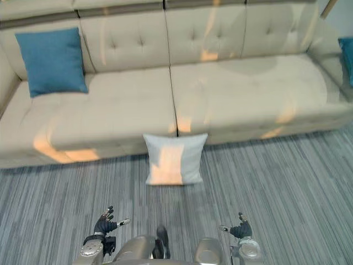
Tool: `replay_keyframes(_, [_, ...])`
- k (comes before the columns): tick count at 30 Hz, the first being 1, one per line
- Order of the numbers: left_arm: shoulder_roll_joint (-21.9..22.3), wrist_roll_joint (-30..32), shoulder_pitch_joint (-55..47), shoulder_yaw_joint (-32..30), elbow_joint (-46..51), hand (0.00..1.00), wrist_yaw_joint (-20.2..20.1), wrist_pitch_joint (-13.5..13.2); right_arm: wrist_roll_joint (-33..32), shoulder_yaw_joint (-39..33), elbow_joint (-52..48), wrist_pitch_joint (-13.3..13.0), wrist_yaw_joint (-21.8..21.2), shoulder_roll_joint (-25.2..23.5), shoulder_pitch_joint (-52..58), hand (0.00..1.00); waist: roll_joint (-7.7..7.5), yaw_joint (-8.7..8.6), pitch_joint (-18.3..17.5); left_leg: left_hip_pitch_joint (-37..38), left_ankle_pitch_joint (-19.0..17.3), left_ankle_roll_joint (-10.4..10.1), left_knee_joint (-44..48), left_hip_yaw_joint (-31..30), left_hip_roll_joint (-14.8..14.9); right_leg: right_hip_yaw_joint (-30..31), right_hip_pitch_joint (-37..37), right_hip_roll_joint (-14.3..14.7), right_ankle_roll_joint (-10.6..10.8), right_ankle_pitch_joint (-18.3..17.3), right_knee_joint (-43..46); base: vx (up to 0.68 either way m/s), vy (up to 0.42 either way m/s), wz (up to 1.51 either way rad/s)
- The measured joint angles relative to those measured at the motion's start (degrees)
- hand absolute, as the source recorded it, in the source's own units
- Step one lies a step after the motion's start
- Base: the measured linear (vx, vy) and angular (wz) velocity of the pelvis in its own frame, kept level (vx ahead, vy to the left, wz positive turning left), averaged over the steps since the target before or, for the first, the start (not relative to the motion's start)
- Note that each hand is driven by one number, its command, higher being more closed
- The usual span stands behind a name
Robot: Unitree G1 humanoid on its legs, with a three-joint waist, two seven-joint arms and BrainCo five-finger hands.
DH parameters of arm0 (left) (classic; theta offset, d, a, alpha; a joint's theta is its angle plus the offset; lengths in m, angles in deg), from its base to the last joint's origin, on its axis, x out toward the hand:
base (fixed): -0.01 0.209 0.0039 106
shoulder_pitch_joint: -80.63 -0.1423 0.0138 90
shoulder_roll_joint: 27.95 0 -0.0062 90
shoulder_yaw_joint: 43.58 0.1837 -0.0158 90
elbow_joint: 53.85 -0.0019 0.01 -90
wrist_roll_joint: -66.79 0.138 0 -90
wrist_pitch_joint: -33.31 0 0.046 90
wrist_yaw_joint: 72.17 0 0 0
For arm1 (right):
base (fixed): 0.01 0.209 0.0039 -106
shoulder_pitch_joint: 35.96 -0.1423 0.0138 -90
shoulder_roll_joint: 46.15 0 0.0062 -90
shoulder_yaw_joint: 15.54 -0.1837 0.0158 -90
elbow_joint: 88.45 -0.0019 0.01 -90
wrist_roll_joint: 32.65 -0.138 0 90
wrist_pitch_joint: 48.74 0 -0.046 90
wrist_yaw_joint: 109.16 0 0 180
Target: Pick up cushions and gather them together orderly.
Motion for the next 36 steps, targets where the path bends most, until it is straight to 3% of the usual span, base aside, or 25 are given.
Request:
replay_keyframes(1, [-0.14, 0.0, 0.29, 0.0, 0.02, 0.0, -0.01, -0.02, -0.01, -0.03, 0.05, -0.15, 0.01, 0.21, -0.04, 0.0, 0.11, -0.09, 0.08, 1.24, -0.78, -1.33, -0.48, -0.32, 0.58, 0.15, -1.42, 2.02, -0.39, 1.99, -9.28, 0.51, -0.086, 0.37])
replay_keyframes(2, [-0.66, 0.1, 0.06, 0.06, -0.05, 0.0, -0.02, -0.01, -0.02, -0.15, 0.13, -0.11, 0.04, 0.12, 0.94, 0.0, -0.83, -0.11, -0.19, 3.33, -2.31, -3.86, -1.13, -0.62, 0.16, 1.59, -1.37, 3.83, -0.71, 10.04, -22.65, 0.52, -0.1, 0.37])
replay_keyframes(3, [-0.78, 0.14, -0.06, 0.11, -0.04, 0.0, -0.04, -0.02, -0.02, -0.15, 0.15, -0.11, 0.03, 0.05, 1.28, 0.0, -1.37, -0.06, -0.32, 3.65, -2.65, -4.35, -1.1, -0.57, -0.14, 2.2, -1.3, 3.83, -1.12, 12.06, -24.16, 0.43, -0.113, 0.54])
replay_keyframes(4, [-0.4, 0.26, -0.28, -0.06, -0.94, 0.0, -0.04, 0.01, -0.04, -0.18, 0.68, -0.07, 0.01, 0.24, 2.65, 0.0, -2.84, -0.21, -0.41, 5.04, -4.4, -6.51, 0.07, -1.66, -0.87, 4.49, -1.4, 3.29, -4.04, 19.62, -23.19, 0.42, -0.177, 0.38])
replay_keyframes(5, [0.79, 0.35, -0.68, -0.09, -1.23, 0.0, -0.12, 0.1, -0.07, -0.32, 1.34, 0.41, 0.04, 0.9, 2.79, 0.0, -1.4, -0.15, -0.87, 4.35, -5.05, -7.32, 3.51, -2.14, 1.12, 3.08, -1.99, 3.74, -4.61, 17.55, -19.7, 0.43, -0.203, 0.43])
replay_keyframes(6, [0.89, 0.37, -0.94, -0.11, -1.13, 0.0, -0.11, 0.07, -0.11, -0.32, 1.27, 0.45, 0.01, 0.84, 3.07, 0.0, -1.57, -0.18, -1.1, 3.4, -5.41, -7.99, 6.47, -2.19, 1.44, 2.79, -1.46, 3.55, -4.58, 15.8, -19.96, 0.49, -0.26, 0.23])
replay_keyframes(8, [2.19, 0.37, -0.5, -0.33, -1.03, 0.0, -0.06, 0.08, -0.33, -1.13, 0.82, 0.52, 0.06, 1.08, 3.06, 0.0, 0.06, -0.13, -0.26, -2.84, -6.39, -10.43, 20.51, -1.89, 5.86, 1.5, 0.95, 5.23, -5.79, 14.21, -21.05, 0.33, -0.201, 0.2])
replay_keyframes(9, [3.26, 0.36, -0.66, -0.77, -1.03, 0.0, -0.05, 0.09, -0.98, -1.41, 0.06, 0.63, 0.1, 0.83, 3.45, 0.0, 0.83, 0.08, 0.13, -5.78, -7.11, -10.74, 28.51, -1.06, 9.44, 0.29, 4.21, 6.7, -6.45, 13.32, -22.93, 0.27, -0.136, 0.12])
replay_keyframes(11, [4.11, 0.37, -0.69, -0.72, -1.0, 0.0, -0.09, 0.06, -2.42, -2.35, -1.45, 0.49, 0.23, 0.14, 4.02, 0.0, 0.48, 0.23, 0.28, -7.11, -7.69, -9.73, 29.39, 0.06, 11.22, -0.15, 7.52, 6.94, -6.61, 12.12, -23.85, 0.34, -0.112, 0.05])
replay_keyframes(15, [4.7, 0.34, -0.68, -0.66, -1.0, 0.0, -0.05, 0.03, -2.64, -2.67, -2.7, -0.33, 1.23, 0.27, 2.5, 0.0, 0.8, 0.43, 0.09, -9.4, -6.91, -10.0, 13.57, -1.39, 9.69, 1.87, 8.0, 6.93, -5.98, 11.7, -24.92, 0.18, 0.026, -0.25])
replay_keyframes(16, [4.75, 0.33, -0.64, -0.51, -1.03, 0.0, -0.04, 0.03, -2.62, -2.7, -2.59, -0.45, 1.29, 0.39, 2.54, 0.0, 1.68, 0.29, 0.07, -9.26, -1.51, -9.75, 7.53, -2.22, 9.07, 2.33, 7.91, 7.5, -5.22, 11.32, -24.73, 0.15, 0.124, -0.44])
replay_keyframes(17, [4.45, 0.32, -0.52, -0.57, -1.26, 0.0, -0.01, 0.05, -2.61, -2.88, -2.06, -0.39, 1.29, -0.11, 2.71, 0.0, 1.24, 0.48, 0.18, -7.98, -0.08, -10.28, 6.76, -1.62, 8.89, 4.02, 7.73, 7.37, -4.29, 11.0, -24.07, 0.16, 0.156, -0.41])
replay_keyframes(21, [3.42, 0.24, 1.69, -0.53, -1.13, 0.0, 0.11, -0.02, -2.59, -2.64, -2.18, -0.49, 1.67, -0.02, 2.27, 0.0, 0.56, 0.29, 0.4, -9.87, -0.36, -9.83, 6.03, 1.49, 6.64, 6.67, 2.75, 5.14, -2.41, 9.86, -21.09, 0.06, 0.125, -0.29])
replay_keyframes(24, [0.78, 0.01, 5.94, -0.58, 0.14, 0.0, 1.35, -0.2, -2.64, -2.24, -2.29, -0.49, 2.49, -0.1, -0.43, 0.0, 0.45, 0.27, 3.43, -13.9, -1.26, -8.68, 10.37, 2.52, 6.59, 7.34, -0.99, 4.36, -1.96, 9.67, -18.29, 0.02, 0.064, -0.13])
replay_keyframes(27, [-1.15, -0.69, 9.18, -0.72, 2.85, 0.0, 3.08, -0.85, -3.1, -2.19, -4.45, -0.58, 3.07, -0.54, -2.43, 0.0, 0.29, 0.83, 5.74, -19.38, -3.99, -8.43, 18.12, 2.69, 8.85, 6.91, -5.61, 4.57, -1.74, 8.75, -12.98, -0.09, 0.036, -0.03])
replay_keyframes(30, [-1.55, -2.55, 14.27, -1.1, 3.66, 0.0, 4.62, -1.64, -4.96, -1.79, -6.94, -0.74, 4.76, -0.66, -5.21, 0.0, -0.18, 1.88, 8.67, -26.72, -9.32, -7.52, 28.74, 2.52, 11.1, 6.8, -13.16, 4.37, -2.13, 4.06, -2.55, -0.15, -0.018, -0.03])
replay_keyframes(33, [-1.41, -3.19, 16.67, -2.48, 3.72, 0.0, 5.1, -1.69, -5.13, -0.58, -6.87, -0.59, 5.07, -0.69, -9.09, 0.0, -0.42, 1.85, 10.7, -34.18, -13.18, -6.45, 38.31, 1.24, 13.07, 6.85, -20.43, 4.24, -2.75, 0.91, 6.28, -0.2, -0.039, -0.02])
replay_keyframes(36, [-0.86, -4.43, 19.56, -4.81, 3.28, 0.0, 5.2, -1.66, -5.33, 0.22, -5.91, -0.51, 5.21, -0.75, -13.59, 0.0, -0.45, 1.88, 11.48, -43.28, -14.87, -5.89, 45.95, -0.31, 14.41, 6.62, -29.22, 4.16, -3.65, -0.82, 13.55, -0.17, -0.047, 0.02])
